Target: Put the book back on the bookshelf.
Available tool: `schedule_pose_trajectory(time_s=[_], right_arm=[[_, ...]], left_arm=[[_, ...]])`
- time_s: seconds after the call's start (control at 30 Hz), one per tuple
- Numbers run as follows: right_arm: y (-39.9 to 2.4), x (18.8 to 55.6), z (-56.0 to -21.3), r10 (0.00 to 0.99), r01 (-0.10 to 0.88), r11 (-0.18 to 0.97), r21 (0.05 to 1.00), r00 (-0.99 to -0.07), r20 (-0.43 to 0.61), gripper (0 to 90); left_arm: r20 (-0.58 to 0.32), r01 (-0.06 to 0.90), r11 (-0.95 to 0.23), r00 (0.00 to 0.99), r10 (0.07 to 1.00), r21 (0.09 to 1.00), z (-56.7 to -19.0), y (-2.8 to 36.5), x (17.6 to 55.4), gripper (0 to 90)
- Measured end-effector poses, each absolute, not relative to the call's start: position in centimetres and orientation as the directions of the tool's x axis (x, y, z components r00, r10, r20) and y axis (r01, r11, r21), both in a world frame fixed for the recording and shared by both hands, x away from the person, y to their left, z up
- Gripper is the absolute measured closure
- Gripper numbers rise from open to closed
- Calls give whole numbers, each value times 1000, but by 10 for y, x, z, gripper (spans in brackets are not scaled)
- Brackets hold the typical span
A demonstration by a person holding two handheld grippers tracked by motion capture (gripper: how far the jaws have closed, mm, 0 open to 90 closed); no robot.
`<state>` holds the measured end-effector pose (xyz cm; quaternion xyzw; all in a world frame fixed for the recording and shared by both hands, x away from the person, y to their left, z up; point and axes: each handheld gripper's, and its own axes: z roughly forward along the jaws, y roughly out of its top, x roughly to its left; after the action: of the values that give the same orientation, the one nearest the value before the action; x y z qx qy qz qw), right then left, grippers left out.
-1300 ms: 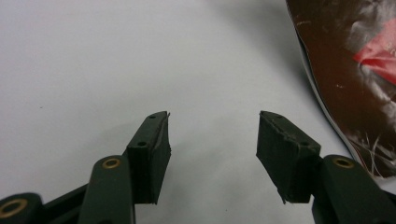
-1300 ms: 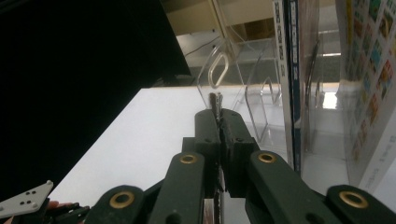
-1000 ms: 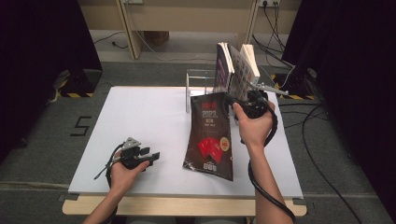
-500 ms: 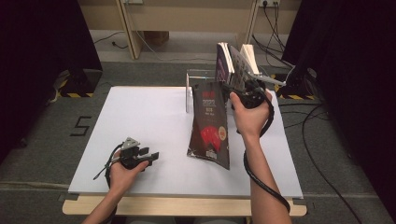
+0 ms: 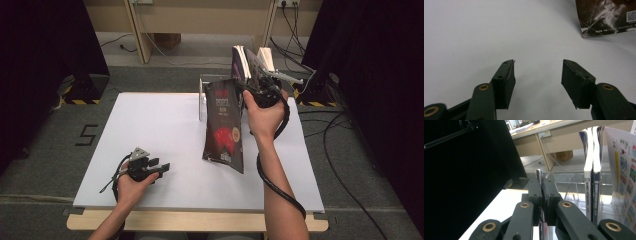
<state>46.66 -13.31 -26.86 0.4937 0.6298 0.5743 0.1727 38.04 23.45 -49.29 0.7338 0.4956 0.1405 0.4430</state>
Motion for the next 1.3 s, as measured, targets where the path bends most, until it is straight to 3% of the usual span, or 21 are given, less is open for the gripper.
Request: schedule_pose_trajectory(time_s=[1.3], right_arm=[[-108,507,-242,832,322,-173,931,-458,313,867]], left_arm=[[-232,602,-112,463,855,790,-495,237,381,440]])
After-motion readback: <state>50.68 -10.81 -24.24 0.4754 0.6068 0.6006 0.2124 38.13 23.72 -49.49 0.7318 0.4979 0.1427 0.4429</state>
